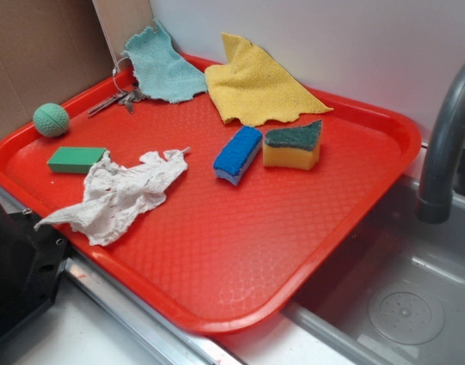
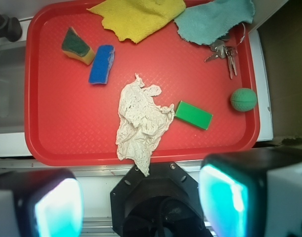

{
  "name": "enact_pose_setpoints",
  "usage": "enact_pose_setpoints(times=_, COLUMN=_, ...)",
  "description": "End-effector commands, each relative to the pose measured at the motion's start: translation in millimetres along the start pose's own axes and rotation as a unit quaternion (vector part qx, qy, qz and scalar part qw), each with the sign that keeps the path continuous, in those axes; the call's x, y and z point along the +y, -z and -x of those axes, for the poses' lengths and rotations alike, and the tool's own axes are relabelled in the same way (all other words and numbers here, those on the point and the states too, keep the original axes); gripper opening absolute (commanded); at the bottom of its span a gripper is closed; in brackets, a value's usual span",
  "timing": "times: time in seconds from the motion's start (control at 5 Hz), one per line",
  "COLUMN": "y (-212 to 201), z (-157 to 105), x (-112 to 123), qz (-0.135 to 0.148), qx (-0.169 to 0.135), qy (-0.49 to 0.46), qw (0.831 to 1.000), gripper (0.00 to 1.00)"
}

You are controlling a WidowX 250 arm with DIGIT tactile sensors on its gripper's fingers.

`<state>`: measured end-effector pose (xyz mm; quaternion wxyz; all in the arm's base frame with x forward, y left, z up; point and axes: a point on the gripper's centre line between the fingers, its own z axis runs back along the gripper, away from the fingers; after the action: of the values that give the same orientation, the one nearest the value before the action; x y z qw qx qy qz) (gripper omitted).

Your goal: Grab the green ball.

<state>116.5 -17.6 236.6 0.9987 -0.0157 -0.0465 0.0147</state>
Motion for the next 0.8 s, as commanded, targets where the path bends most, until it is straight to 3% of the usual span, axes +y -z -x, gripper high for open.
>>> enact_pose_setpoints(times=0.0, y=0, z=0, x=0, qz=0.0, qx=0.0, qy=0.0, qw=1.0, gripper=1.0)
enact_pose_setpoints(times=0.2, y=45, z=-36, x=48, qz=-0.049, qx=0.034, qy=-0.111, qw=0.992, gripper=1.0)
enact_pose_setpoints(times=0.4, y=91, z=-73, x=87, qz=-0.065, qx=-0.022, qy=-0.234, qw=0.97, gripper=1.0)
enact_pose_setpoints(times=0.6, y=106, z=-114, x=117, qz=-0.09, qx=-0.066, qy=-0.352, qw=0.929, gripper=1.0)
